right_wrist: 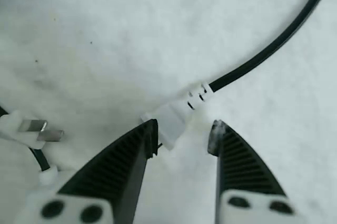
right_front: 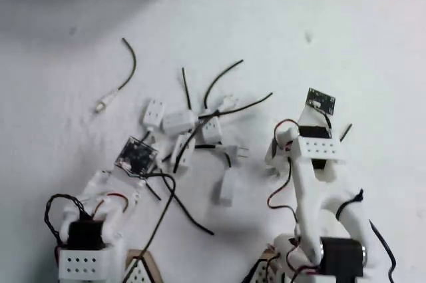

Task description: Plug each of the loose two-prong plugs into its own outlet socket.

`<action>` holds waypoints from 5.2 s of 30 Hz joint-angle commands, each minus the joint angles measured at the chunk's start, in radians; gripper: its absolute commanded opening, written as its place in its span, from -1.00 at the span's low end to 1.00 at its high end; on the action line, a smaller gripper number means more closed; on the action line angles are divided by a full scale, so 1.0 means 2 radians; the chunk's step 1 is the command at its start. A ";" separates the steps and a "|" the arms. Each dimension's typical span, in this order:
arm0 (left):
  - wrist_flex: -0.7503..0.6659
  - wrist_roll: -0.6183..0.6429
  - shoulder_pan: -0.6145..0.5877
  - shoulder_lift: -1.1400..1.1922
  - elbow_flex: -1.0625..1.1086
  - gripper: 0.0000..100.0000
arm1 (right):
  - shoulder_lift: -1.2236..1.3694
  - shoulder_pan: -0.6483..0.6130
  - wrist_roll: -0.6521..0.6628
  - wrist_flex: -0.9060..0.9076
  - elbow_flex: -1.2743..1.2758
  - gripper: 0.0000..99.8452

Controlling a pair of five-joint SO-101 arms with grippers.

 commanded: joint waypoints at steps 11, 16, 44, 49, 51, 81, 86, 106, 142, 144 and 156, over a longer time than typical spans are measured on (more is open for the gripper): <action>0.005 -0.005 0.002 0.003 -0.002 -0.95 | 0.083 0.004 -0.003 -0.081 -0.021 -0.68; 0.005 -0.005 0.002 0.003 -0.002 -0.95 | 0.084 0.003 -0.002 -0.081 -0.023 -0.92; 0.005 -0.005 0.002 0.003 -0.002 -0.95 | -0.120 0.013 0.393 0.283 -0.155 -0.96; 0.005 -0.005 0.002 0.003 -0.002 -0.95 | -0.179 0.012 0.424 0.286 -0.114 -0.96; 0.005 -0.005 0.002 0.003 -0.002 -0.95 | -0.194 0.012 0.427 0.286 -0.115 -0.96; -0.030 -0.002 0.004 0.003 -0.262 -0.95 | -0.481 0.012 0.401 0.261 -0.097 -0.97; -0.098 0.001 0.005 0.003 -0.327 -0.95 | -0.515 -0.016 0.334 0.225 -0.097 -0.97; -0.191 0.367 0.139 0.002 -0.330 -0.95 | -0.524 -0.319 0.199 0.153 -0.100 -0.97; -0.077 0.183 0.468 0.001 -0.331 -0.95 | -0.676 -0.439 0.263 0.074 0.031 -0.97; -0.072 0.176 0.474 0.001 -0.331 -0.95 | -0.676 -0.439 0.268 0.075 0.031 -0.97; -0.056 0.137 0.509 0.001 -0.331 -0.95 | -0.676 -0.439 0.271 0.075 0.064 -0.97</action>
